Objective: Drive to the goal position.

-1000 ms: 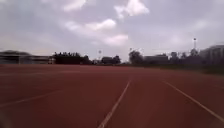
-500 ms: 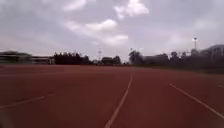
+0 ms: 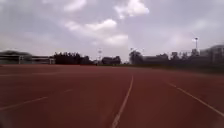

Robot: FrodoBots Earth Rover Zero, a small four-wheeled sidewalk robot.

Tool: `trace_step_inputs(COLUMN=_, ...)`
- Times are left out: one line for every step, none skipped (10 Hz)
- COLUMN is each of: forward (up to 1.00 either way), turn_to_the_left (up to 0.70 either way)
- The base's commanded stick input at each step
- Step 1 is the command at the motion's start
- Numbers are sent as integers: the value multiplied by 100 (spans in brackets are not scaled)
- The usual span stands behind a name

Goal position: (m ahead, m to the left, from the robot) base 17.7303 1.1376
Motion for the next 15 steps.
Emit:
trace_step_inputs(forward=45, turn_to_the_left=0)
trace_step_inputs(forward=45, turn_to_the_left=0)
trace_step_inputs(forward=45, turn_to_the_left=0)
trace_step_inputs(forward=45, turn_to_the_left=0)
trace_step_inputs(forward=45, turn_to_the_left=0)
trace_step_inputs(forward=45, turn_to_the_left=0)
trace_step_inputs(forward=45, turn_to_the_left=0)
trace_step_inputs(forward=45, turn_to_the_left=0)
trace_step_inputs(forward=45, turn_to_the_left=0)
trace_step_inputs(forward=45, turn_to_the_left=0)
trace_step_inputs(forward=45, turn_to_the_left=0)
trace_step_inputs(forward=45, turn_to_the_left=0)
trace_step_inputs(forward=45, turn_to_the_left=0)
trace_step_inputs(forward=45, turn_to_the_left=0)
trace_step_inputs(forward=45, turn_to_the_left=0)
